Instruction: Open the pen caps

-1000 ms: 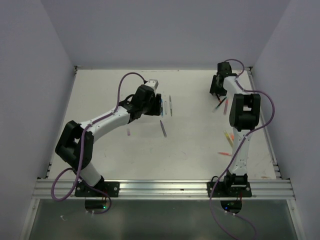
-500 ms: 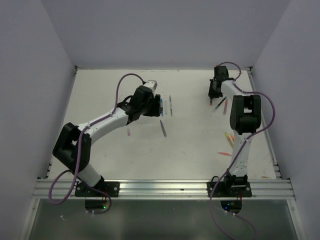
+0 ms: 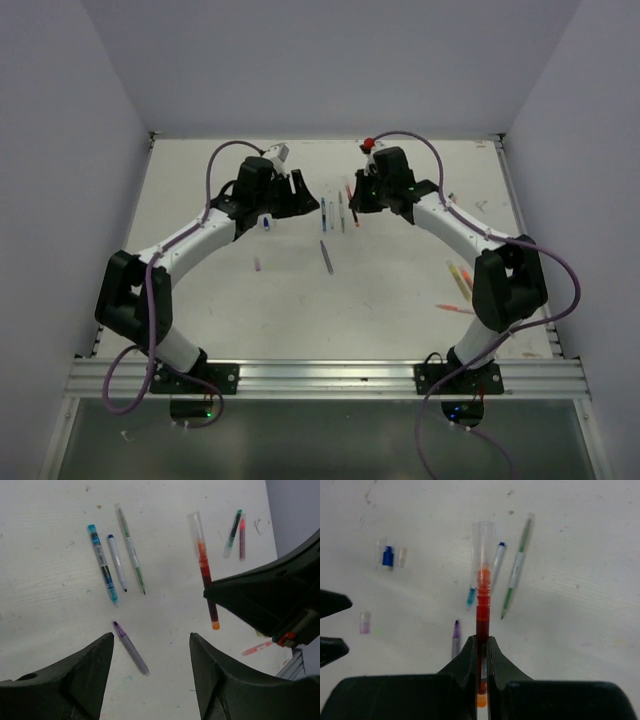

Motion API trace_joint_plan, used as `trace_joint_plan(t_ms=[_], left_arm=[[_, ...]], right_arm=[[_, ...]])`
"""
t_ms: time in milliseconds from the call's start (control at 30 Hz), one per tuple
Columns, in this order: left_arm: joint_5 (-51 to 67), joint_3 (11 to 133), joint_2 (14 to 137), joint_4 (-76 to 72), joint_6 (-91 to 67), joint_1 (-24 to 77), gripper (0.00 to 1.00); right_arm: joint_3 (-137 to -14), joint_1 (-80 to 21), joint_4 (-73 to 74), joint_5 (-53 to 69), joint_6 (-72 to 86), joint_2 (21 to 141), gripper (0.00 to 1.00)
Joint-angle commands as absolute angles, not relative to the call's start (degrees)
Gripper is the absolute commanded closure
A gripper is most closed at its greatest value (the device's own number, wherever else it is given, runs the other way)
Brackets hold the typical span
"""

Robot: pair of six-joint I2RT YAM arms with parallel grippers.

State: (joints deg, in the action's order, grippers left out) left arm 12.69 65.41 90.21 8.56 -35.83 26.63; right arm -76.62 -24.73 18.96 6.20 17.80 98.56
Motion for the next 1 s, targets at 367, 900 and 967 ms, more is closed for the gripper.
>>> trace_joint_plan(t_ms=[367, 900, 967], left_arm=[[24.96, 65.22, 93.51, -0.95, -43.59, 23.73, 0.34], [24.78, 64.51, 94.84, -1.41, -43.51, 22.68, 0.42], [24.78, 64.25, 94.49, -1.49, -43.33, 22.24, 0.48]], right_arm=[[-69.52, -32.87, 9.49, 16.08, 25.13, 93.43, 1.00], [-69.00, -35.59, 6.86, 18.10, 27.60, 92.64, 1.00], [-68.99, -35.77, 6.77, 18.19, 27.69, 92.72, 1.00]])
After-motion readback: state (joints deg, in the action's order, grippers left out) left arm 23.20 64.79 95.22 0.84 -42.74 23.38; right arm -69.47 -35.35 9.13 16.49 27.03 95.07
